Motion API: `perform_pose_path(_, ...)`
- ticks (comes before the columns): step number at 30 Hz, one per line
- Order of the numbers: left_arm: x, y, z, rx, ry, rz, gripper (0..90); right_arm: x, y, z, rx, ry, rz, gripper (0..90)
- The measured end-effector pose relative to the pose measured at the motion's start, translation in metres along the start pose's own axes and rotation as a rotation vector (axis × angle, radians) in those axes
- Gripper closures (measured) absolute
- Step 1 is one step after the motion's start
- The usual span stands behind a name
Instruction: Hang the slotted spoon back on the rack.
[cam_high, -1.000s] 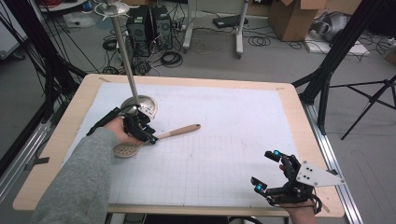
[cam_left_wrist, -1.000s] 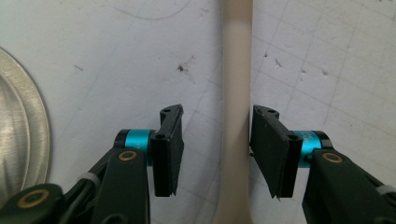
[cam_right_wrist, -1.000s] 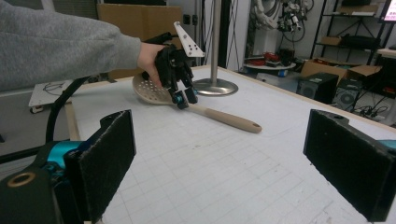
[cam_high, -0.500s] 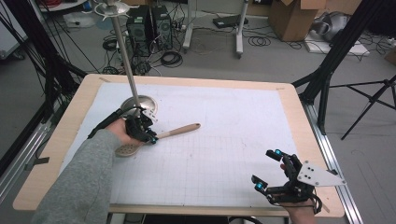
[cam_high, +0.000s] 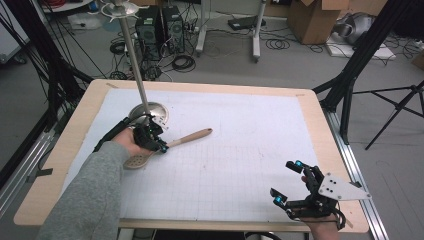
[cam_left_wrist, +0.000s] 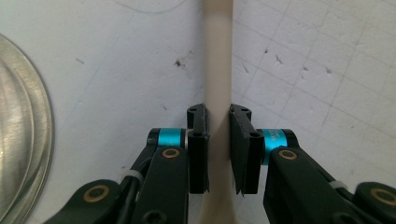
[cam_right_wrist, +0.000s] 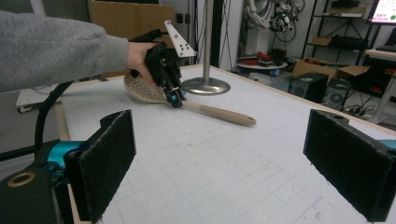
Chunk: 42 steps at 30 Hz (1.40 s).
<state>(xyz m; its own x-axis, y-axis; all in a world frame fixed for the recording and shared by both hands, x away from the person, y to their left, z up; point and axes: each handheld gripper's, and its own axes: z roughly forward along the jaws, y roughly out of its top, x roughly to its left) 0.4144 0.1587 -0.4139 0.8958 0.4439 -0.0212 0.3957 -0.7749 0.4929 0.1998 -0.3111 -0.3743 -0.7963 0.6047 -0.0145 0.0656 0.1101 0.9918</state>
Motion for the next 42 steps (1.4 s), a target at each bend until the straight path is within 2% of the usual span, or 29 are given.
perform_pose_path(1,0.001,-0.001,-0.001,0.006,0.003,0.004,78.1,0.0,0.0,0.0,0.0,0.0,0.0,8.1)
perform_pose_path(2,0.001,-0.004,-0.003,-0.004,0.004,-0.02,78.0,0.001,0.001,-0.001,-0.001,0.001,-0.002,8.1)
perform_pose_path(5,0.001,-0.008,-0.008,-0.019,0.007,-0.037,78.0,0.001,0.002,0.0,-0.002,0.003,-0.005,8.1)
perform_pose_path(8,0.001,-0.016,-0.019,-0.06,0.016,-0.057,78.1,0.002,0.001,0.001,0.0,0.006,-0.005,8.1)
perform_pose_path(9,0.001,-0.016,-0.019,-0.06,0.016,-0.057,78.1,0.002,0.001,0.001,0.0,0.006,-0.005,8.1)
perform_pose_path(13,-0.002,-0.024,-0.033,-0.121,0.024,-0.074,78.2,0.003,0.001,0.004,0.009,0.012,-0.004,8.1)
perform_pose_path(17,-0.004,-0.031,-0.046,-0.152,0.031,-0.08,78.2,0.005,0.001,0.007,0.01,0.018,-0.01,8.1)
perform_pose_path(18,-0.005,-0.034,-0.049,-0.171,0.032,-0.094,78.2,0.005,0.002,0.009,0.007,0.023,-0.012,8.1)
perform_pose_path(33,-0.01,-0.049,-0.089,-0.237,0.056,-0.124,78.2,0.005,0.004,0.014,0.006,0.032,-0.015,8.1)
perform_pose_path(35,-0.009,-0.053,-0.099,-0.264,0.062,-0.134,78.2,0.005,0.004,0.015,0.007,0.035,-0.019,8.1)
perform_pose_path(41,-0.007,-0.059,-0.116,-0.304,0.077,-0.146,78.2,0.005,0.004,0.017,0.009,0.038,-0.015,8.1)
perform_pose_path(42,-0.007,-0.063,-0.123,-0.315,0.085,-0.156,78.2,0.005,0.004,0.017,0.01,0.039,-0.014,8.1)
